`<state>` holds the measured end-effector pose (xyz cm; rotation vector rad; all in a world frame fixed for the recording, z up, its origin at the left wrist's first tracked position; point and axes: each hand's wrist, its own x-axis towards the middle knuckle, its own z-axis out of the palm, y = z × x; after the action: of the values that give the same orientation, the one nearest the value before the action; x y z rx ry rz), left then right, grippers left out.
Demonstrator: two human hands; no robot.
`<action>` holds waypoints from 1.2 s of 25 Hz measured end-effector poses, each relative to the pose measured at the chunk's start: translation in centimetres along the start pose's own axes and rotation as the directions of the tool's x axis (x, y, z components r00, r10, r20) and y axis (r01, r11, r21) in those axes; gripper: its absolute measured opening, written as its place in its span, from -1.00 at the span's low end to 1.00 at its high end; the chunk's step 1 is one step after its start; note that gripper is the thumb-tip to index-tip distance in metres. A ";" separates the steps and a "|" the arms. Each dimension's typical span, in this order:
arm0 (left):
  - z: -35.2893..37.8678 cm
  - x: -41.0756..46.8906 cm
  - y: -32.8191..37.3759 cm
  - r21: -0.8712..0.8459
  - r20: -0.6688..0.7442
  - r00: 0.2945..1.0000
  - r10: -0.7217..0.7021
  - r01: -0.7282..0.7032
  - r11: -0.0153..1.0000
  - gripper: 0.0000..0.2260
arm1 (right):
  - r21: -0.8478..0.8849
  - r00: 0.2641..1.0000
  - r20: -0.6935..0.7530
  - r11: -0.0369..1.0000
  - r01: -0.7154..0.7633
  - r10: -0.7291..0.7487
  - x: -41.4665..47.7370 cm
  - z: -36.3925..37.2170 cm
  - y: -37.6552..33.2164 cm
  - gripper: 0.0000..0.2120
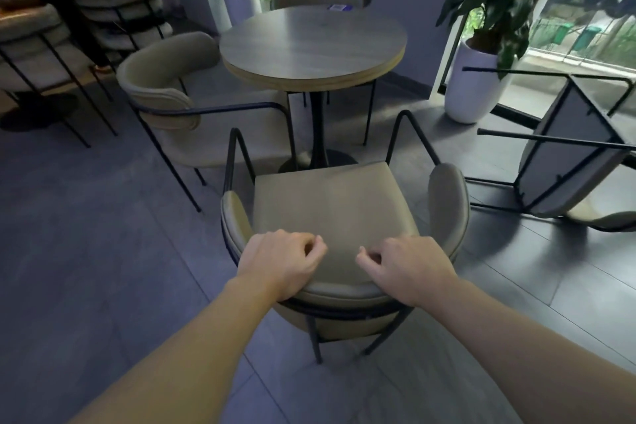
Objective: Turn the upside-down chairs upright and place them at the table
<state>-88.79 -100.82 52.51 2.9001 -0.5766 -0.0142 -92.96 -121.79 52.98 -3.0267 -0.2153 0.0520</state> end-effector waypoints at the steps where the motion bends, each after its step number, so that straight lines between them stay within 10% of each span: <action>1: 0.0 0.2 -0.2 0.001 -0.001 1.000 0.012 -0.012 1.000 -0.57 | 0.005 1.000 0.010 1.000 -0.005 0.005 0.3 0.0 -0.1 -0.49; 11: -0.2 1.5 -0.6 -0.005 0.191 0.981 -0.022 0.023 1.000 -0.53 | 0.130 0.978 0.187 0.984 -0.120 0.095 1.3 -1.2 -0.2 -0.53; 17: -9.4 4.8 4.5 -0.096 0.125 0.989 0.076 -0.064 0.993 -0.76 | 0.304 0.989 0.029 0.942 -0.144 0.142 1.6 -11.0 0.8 -0.80; 30: -27.7 15.2 42.2 -0.121 0.004 0.970 0.243 -0.241 0.963 -0.72 | 0.352 0.893 -0.218 0.885 -0.304 0.394 -11.0 -38.8 27.6 -0.80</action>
<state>-89.44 -139.96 87.86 2.6975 -0.8975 -0.0413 -98.40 -154.52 88.84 -2.6725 0.3422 -0.2920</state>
